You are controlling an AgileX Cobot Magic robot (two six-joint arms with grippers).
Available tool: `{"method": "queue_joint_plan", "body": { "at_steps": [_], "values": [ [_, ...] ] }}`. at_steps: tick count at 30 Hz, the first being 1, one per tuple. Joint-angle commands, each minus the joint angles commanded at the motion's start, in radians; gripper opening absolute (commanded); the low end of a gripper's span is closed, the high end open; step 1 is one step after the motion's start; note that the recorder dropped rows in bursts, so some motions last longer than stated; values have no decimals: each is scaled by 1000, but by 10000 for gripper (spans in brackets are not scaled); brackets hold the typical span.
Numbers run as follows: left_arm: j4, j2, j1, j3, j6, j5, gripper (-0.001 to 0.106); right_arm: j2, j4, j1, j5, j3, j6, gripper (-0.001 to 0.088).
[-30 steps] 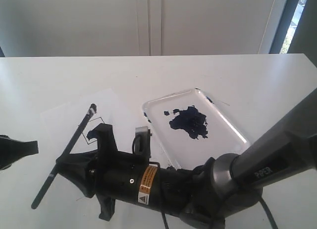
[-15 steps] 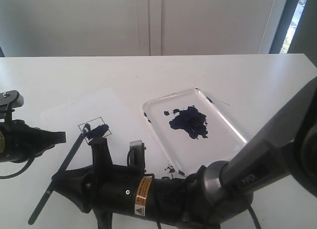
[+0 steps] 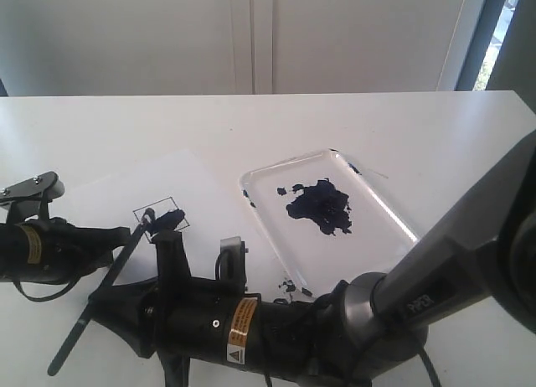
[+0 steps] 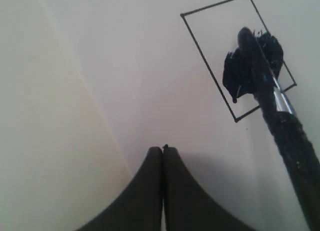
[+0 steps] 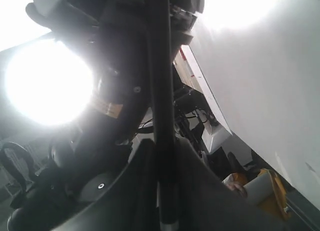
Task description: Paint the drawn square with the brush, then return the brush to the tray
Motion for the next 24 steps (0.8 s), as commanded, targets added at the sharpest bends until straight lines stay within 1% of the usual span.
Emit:
{"method": "queue_joint_plan", "body": {
  "at_steps": [3, 5, 7, 9, 11, 14, 17, 24],
  "values": [
    [4, 5, 0, -2, -36, 11, 0, 2, 30, 0, 0, 0, 0, 0],
    [9, 5, 0, -2, -46, 45, 0, 2, 49, -2, 0, 0, 0, 0],
    [17, 5, 0, -2, -46, 76, 0, 13, 54, -18, 0, 0, 0, 0],
    [27, 5, 0, -2, -54, 78, 0, 42, 54, -34, 0, 0, 0, 0],
    [62, 5, 0, -2, -91, 74, 0, 72, 54, -42, 0, -2, 0, 0],
    [106, 5, 0, -2, -128, 71, 0, 84, 53, -55, 0, -4, 0, 0],
    [109, 5, 0, -2, -138, 58, 0, 90, 44, -79, 0, -33, 0, 0],
    [125, 5, 0, -2, -152, 53, 0, 100, -11, -81, 0, -96, 7, 0]
  ]
}}
